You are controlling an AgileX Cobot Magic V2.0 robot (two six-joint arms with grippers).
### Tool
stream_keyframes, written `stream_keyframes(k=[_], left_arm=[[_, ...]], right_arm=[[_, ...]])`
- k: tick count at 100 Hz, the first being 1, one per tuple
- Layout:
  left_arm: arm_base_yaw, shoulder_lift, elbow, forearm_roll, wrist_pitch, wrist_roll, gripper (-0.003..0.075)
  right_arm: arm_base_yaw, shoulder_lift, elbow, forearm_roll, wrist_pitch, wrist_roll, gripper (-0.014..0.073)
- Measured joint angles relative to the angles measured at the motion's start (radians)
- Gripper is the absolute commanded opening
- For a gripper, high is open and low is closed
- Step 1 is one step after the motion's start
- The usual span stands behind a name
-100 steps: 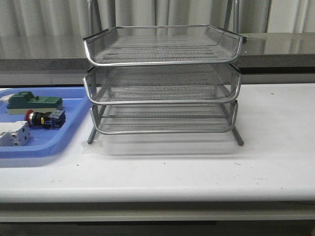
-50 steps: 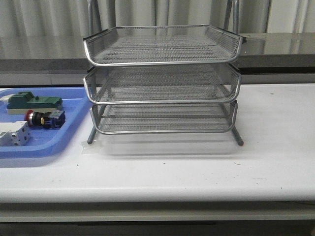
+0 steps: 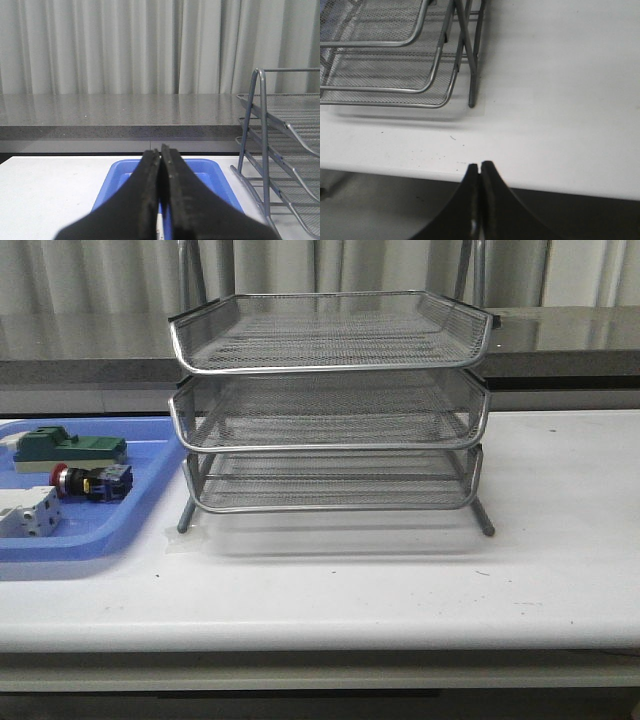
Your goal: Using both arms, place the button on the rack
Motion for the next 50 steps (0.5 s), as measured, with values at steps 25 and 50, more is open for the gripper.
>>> stream_keyframes(k=[25, 50], left_arm=[[0.0, 0.0, 0.0, 0.0, 0.0, 0.0, -0.002], [0.0, 0.0, 0.0, 0.0, 0.0, 0.0, -0.002]], right_arm=[[0.0, 0.09, 0.0, 0.114, -0.015, 0.002, 0.0204], [0.0, 0.152, 0.0, 0.248, -0.073, 0.002, 0.0488]])
